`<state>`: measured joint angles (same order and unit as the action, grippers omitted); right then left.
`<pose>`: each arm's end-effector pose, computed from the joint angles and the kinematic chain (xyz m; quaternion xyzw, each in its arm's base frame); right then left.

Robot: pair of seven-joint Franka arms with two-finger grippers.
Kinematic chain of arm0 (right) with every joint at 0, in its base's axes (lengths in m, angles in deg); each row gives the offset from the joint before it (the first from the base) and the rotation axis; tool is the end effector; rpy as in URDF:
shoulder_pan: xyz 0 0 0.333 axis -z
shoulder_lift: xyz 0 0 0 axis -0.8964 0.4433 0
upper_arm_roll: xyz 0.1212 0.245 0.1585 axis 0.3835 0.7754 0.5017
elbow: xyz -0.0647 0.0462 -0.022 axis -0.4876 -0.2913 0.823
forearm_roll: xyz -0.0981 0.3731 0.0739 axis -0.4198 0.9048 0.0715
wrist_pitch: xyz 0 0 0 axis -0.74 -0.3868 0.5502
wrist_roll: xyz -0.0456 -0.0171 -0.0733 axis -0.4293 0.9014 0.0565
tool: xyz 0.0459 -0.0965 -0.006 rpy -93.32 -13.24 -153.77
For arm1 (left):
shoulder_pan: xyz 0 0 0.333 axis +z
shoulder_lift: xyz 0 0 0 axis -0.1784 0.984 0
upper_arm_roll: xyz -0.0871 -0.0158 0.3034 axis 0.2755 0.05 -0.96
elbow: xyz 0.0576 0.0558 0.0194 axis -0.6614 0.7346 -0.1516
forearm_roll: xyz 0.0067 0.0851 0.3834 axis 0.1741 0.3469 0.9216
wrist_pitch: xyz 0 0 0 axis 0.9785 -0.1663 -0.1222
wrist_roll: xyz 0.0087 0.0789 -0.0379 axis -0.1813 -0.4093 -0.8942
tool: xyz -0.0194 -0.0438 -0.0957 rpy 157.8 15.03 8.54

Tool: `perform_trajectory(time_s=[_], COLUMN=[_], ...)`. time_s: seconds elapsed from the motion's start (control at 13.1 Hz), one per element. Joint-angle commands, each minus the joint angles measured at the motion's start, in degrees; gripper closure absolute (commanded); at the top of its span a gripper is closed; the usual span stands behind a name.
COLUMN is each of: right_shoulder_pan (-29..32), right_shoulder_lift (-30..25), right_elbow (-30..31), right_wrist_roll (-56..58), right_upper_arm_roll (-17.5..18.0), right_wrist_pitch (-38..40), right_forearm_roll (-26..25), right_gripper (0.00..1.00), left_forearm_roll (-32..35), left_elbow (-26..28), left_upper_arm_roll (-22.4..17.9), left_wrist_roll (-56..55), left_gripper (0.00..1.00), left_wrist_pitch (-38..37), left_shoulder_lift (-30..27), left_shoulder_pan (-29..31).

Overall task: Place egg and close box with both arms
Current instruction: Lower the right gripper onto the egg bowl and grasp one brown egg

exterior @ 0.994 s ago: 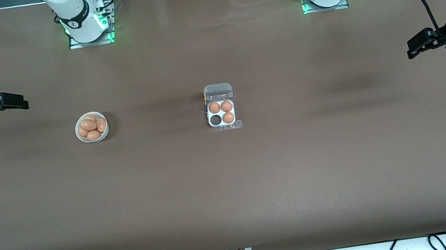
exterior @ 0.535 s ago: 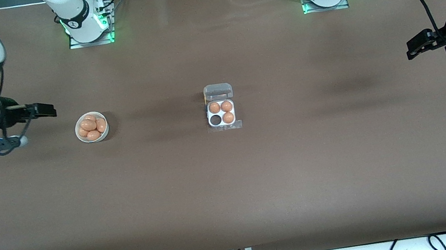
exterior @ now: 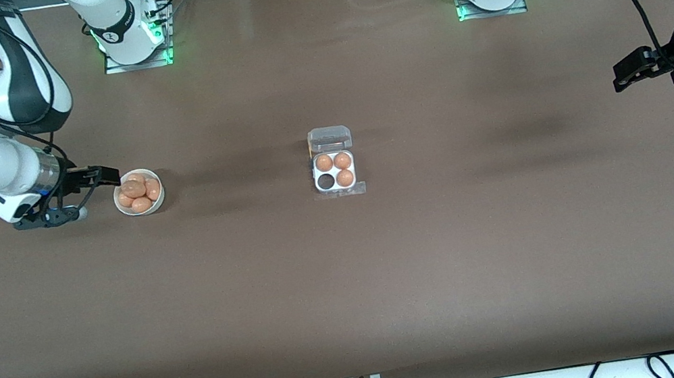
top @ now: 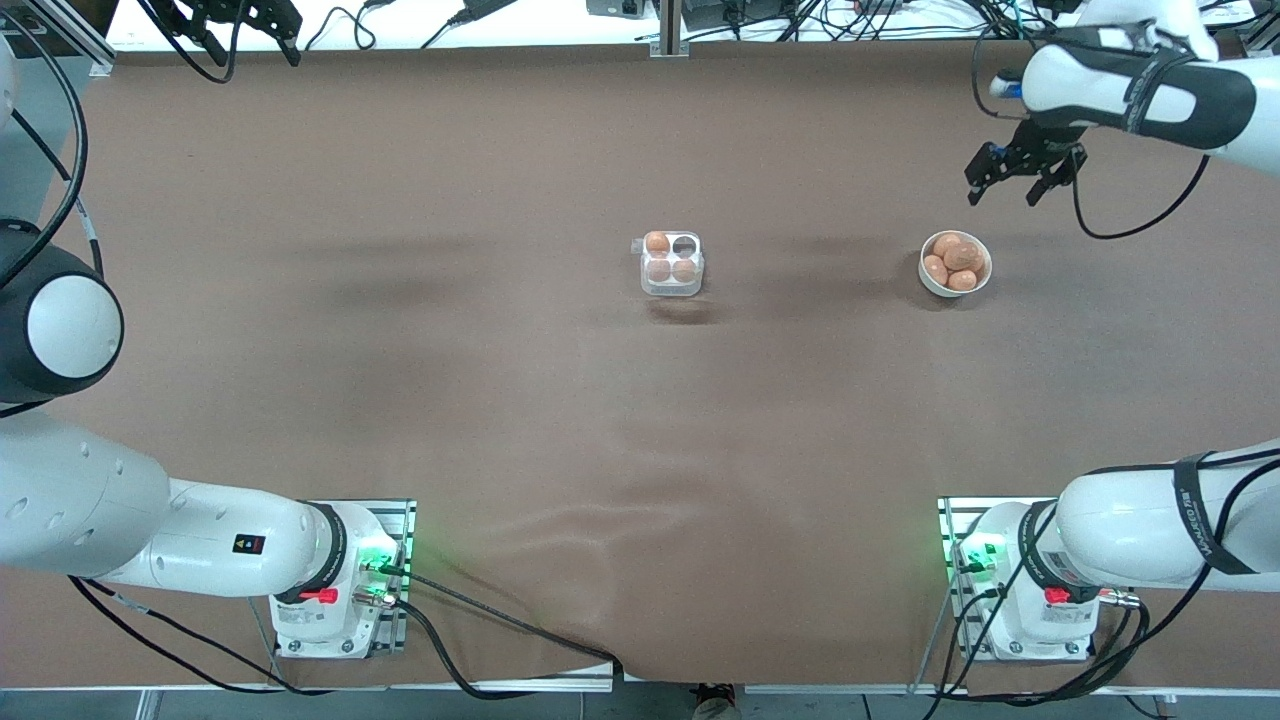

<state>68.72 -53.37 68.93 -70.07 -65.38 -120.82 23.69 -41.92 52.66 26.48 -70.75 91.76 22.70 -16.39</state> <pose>0.5312 0.0162 0.3316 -0.9957 -0.0045 0.0911 0.0163 0.5820 -0.0028 0.5772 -0.9985 -0.0043 0.0541 0.0012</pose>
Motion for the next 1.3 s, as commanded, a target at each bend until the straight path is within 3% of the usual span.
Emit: perform_trajectory(time_s=[0.0,0.76,1.22], right_shoulder_pan=[0.41,0.33,0.41], right_shoulder_lift=[2.26,5.17,6.22], right_elbow=[1.16,9.59,9.51], right_wrist_roll=[-0.62,-2.03,-1.06], right_upper_arm_roll=[0.43,2.36,2.28], right_wrist_pitch=[-3.6,-16.17,-17.76], right_forearm_roll=[0.8,0.89,0.89], right_gripper=[0.01,0.01,0.02], left_forearm_roll=[1.02,1.02,1.02], left_elbow=[-1.59,-1.59,-1.59], left_upper_arm_roll=[0.06,0.06,0.06], left_wrist_roll=[1.09,1.18,1.09], left_gripper=[0.0,0.0,0.0], left_wrist_pitch=[-0.48,-0.48,-0.48], left_shoulder_lift=[0.67,0.67,0.67], left_shoulder_pan=[-0.13,-0.13,-0.13])
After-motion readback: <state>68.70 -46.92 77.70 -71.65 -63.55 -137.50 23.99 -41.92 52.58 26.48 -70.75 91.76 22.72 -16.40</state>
